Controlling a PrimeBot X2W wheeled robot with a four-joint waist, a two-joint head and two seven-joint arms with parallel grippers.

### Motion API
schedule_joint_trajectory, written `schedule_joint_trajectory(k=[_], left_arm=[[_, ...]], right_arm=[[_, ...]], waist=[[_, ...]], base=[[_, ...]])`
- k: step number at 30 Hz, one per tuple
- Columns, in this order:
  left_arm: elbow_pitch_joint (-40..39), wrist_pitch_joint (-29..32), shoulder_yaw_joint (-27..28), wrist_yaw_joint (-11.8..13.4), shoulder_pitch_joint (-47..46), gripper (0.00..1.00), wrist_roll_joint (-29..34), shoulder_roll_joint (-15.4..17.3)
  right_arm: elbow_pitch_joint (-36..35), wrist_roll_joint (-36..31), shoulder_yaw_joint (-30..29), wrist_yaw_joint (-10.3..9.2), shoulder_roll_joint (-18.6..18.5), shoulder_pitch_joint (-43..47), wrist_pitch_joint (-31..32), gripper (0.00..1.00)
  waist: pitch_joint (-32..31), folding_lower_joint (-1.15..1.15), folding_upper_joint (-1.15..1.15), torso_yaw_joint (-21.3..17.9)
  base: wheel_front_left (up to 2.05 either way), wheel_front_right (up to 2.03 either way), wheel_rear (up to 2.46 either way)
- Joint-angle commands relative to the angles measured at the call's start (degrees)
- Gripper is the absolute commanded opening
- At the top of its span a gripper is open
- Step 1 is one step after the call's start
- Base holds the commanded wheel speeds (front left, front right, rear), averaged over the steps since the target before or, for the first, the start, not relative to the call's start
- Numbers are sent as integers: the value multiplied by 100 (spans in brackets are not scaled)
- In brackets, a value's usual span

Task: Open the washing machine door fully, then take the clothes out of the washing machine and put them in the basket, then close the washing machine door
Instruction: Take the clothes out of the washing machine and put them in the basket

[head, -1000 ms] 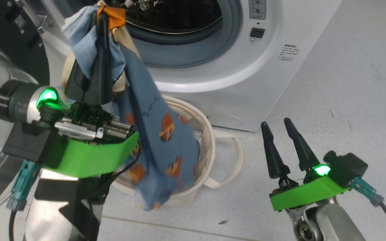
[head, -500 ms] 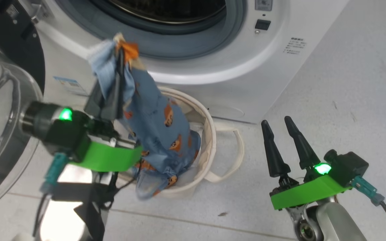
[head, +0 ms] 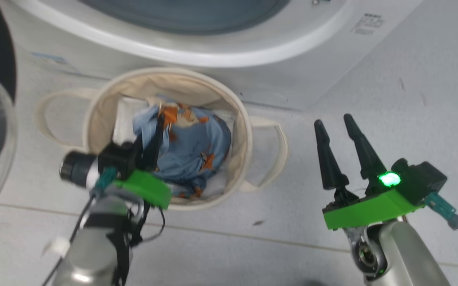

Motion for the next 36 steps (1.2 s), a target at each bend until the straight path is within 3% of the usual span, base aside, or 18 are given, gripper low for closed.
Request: schedule_joint_trajectory(k=[1, 11, 18, 19, 20, 21, 28, 36], left_arm=[[-32, -27, 110, -21, -319, 0, 28, 100], [1310, -27, -18, 45, -988, 0, 167, 254], [1447, -27, 18, 83, -1113, 0, 34, 280], [1402, -27, 22, 94, -1112, 6, 29, 287], [1360, -27, 28, 103, -1092, 78, 18, 288], [1347, -27, 40, 128, -1074, 100, 11, 292], [1377, -27, 85, -29, -849, 100, -156, 378], [187, -27, 291, 3, -366, 100, -251, 374]], right_arm=[[-225, -50, 91, 5, 13, -92, -70, 100], [-359, -134, -5, 5, 13, -282, -70, 100], [-399, -105, -24, 5, 13, -365, -70, 100], [-395, -107, -35, 5, 13, -370, -70, 100], [-385, -107, -44, 5, 13, -373, -70, 100], [-371, -114, -46, 5, 13, -377, -70, 100], [-279, -105, 13, 5, 13, -358, -70, 100], [-193, -117, 1, 5, 13, -236, -70, 100]], waist=[[292, 0, 0, -110], [999, 0, 0, -419], [1100, 0, 0, -504], [1078, 0, 0, -488], [1049, 0, 0, -470], [1014, 0, 0, -449], [581, 0, 0, -244], [-36, 0, 0, 11]], base=[[0, 0, 0], [0, 0, 0], [0, 0, 0], [0, 0, 0], [0, 0, 0], [0, 0, 0], [0, 0, 0], [0, 0, 0]])
